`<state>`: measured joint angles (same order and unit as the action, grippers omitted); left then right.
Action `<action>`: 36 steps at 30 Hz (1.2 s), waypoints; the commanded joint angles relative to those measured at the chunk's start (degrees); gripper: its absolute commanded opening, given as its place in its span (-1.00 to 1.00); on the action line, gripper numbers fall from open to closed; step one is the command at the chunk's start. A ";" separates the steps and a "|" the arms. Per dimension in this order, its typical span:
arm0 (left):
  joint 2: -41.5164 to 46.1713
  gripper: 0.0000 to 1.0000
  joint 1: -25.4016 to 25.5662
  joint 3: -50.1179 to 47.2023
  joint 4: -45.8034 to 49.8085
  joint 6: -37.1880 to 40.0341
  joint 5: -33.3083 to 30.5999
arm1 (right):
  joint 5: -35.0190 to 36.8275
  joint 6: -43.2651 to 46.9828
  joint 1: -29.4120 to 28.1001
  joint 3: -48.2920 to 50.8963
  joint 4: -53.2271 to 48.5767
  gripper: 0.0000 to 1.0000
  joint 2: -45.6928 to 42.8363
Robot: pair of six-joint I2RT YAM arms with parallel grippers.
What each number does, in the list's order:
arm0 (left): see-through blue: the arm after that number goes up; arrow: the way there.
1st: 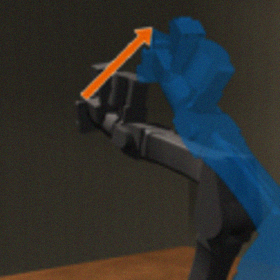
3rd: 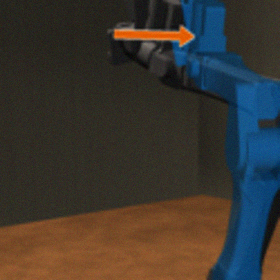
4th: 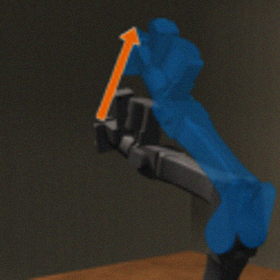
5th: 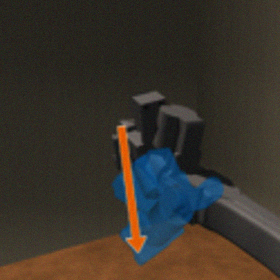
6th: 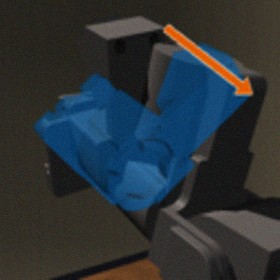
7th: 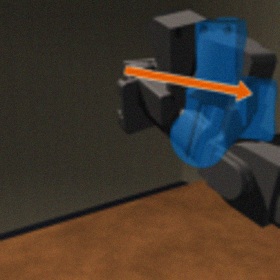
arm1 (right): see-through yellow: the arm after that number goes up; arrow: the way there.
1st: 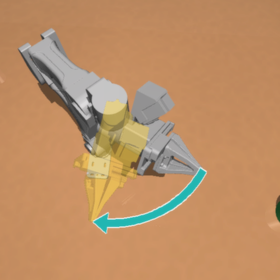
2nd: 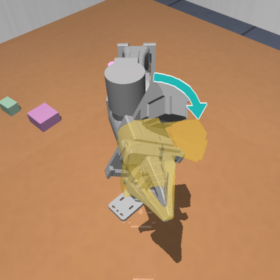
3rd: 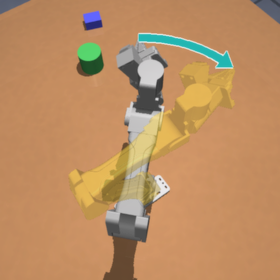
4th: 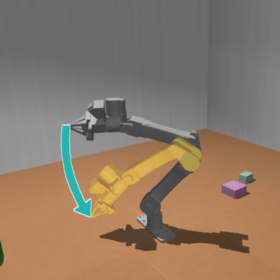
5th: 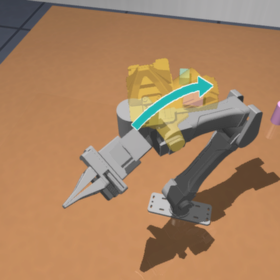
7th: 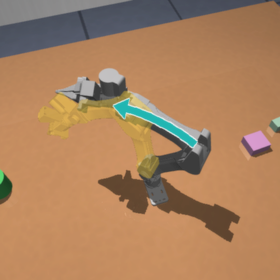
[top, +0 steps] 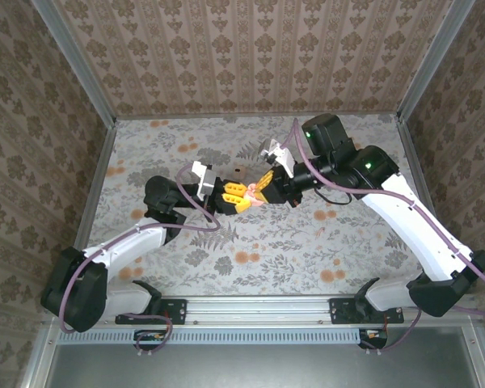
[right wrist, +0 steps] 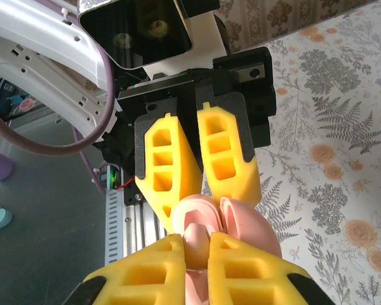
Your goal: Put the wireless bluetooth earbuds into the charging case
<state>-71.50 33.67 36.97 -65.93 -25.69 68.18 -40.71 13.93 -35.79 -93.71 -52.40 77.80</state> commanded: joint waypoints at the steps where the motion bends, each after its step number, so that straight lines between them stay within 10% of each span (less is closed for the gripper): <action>1: 1.45 -1.00 0.47 1.09 -0.73 1.43 -0.79 | -1.46 2.20 -1.53 1.57 2.64 -0.72 0.07; 26: 3.19 -1.00 0.83 0.18 1.24 3.49 -1.85 | -2.04 9.00 -4.09 8.36 11.93 -0.70 1.61; 36: 4.44 -1.00 0.69 -1.33 3.24 5.84 -3.66 | -3.74 5.13 -2.47 6.98 13.49 -0.05 1.56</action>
<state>-69.52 32.91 35.20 -59.35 -22.44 64.45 -40.29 20.38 -37.74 -86.91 -42.24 77.01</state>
